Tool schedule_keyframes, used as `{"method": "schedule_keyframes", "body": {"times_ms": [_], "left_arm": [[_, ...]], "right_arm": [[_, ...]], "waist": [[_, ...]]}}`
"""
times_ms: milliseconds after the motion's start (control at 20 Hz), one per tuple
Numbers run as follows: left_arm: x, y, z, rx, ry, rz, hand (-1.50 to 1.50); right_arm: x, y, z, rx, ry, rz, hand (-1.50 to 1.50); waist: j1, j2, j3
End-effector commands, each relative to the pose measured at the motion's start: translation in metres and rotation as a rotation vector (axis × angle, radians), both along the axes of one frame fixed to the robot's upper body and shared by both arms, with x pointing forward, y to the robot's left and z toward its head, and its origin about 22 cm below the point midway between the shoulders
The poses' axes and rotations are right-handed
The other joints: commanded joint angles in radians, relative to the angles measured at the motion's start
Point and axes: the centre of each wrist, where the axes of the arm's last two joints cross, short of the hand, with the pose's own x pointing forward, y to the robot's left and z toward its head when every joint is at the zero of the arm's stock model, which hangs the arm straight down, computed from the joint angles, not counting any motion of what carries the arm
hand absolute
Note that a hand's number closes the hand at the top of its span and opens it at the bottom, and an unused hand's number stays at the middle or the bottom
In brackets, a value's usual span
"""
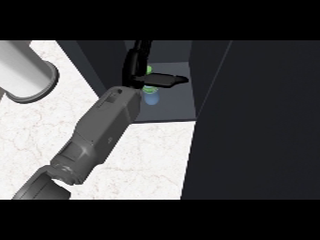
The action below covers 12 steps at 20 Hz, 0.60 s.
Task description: Pick up the bottled water, place it into the cabinet and close the cabinet
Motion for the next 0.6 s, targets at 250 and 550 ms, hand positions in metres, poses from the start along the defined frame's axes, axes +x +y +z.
{"method": "schedule_keyframes", "body": {"times_ms": [250,550], "left_arm": [[-0.043,-0.017,-0.016,-0.089,0.032,-0.088,-1.5],[-0.078,-0.008,-0.014,-0.113,0.041,-0.12,1.5]], "right_arm": [[-0.018,-0.001,0.02,-0.027,-0.015,0.01,-1.5],[-0.01,-0.006,0.022,-0.113,-0.021,-0.011,-1.5]], "waist": [[0.032,-0.012,0.0],[0.073,-0.02,0.0]]}}
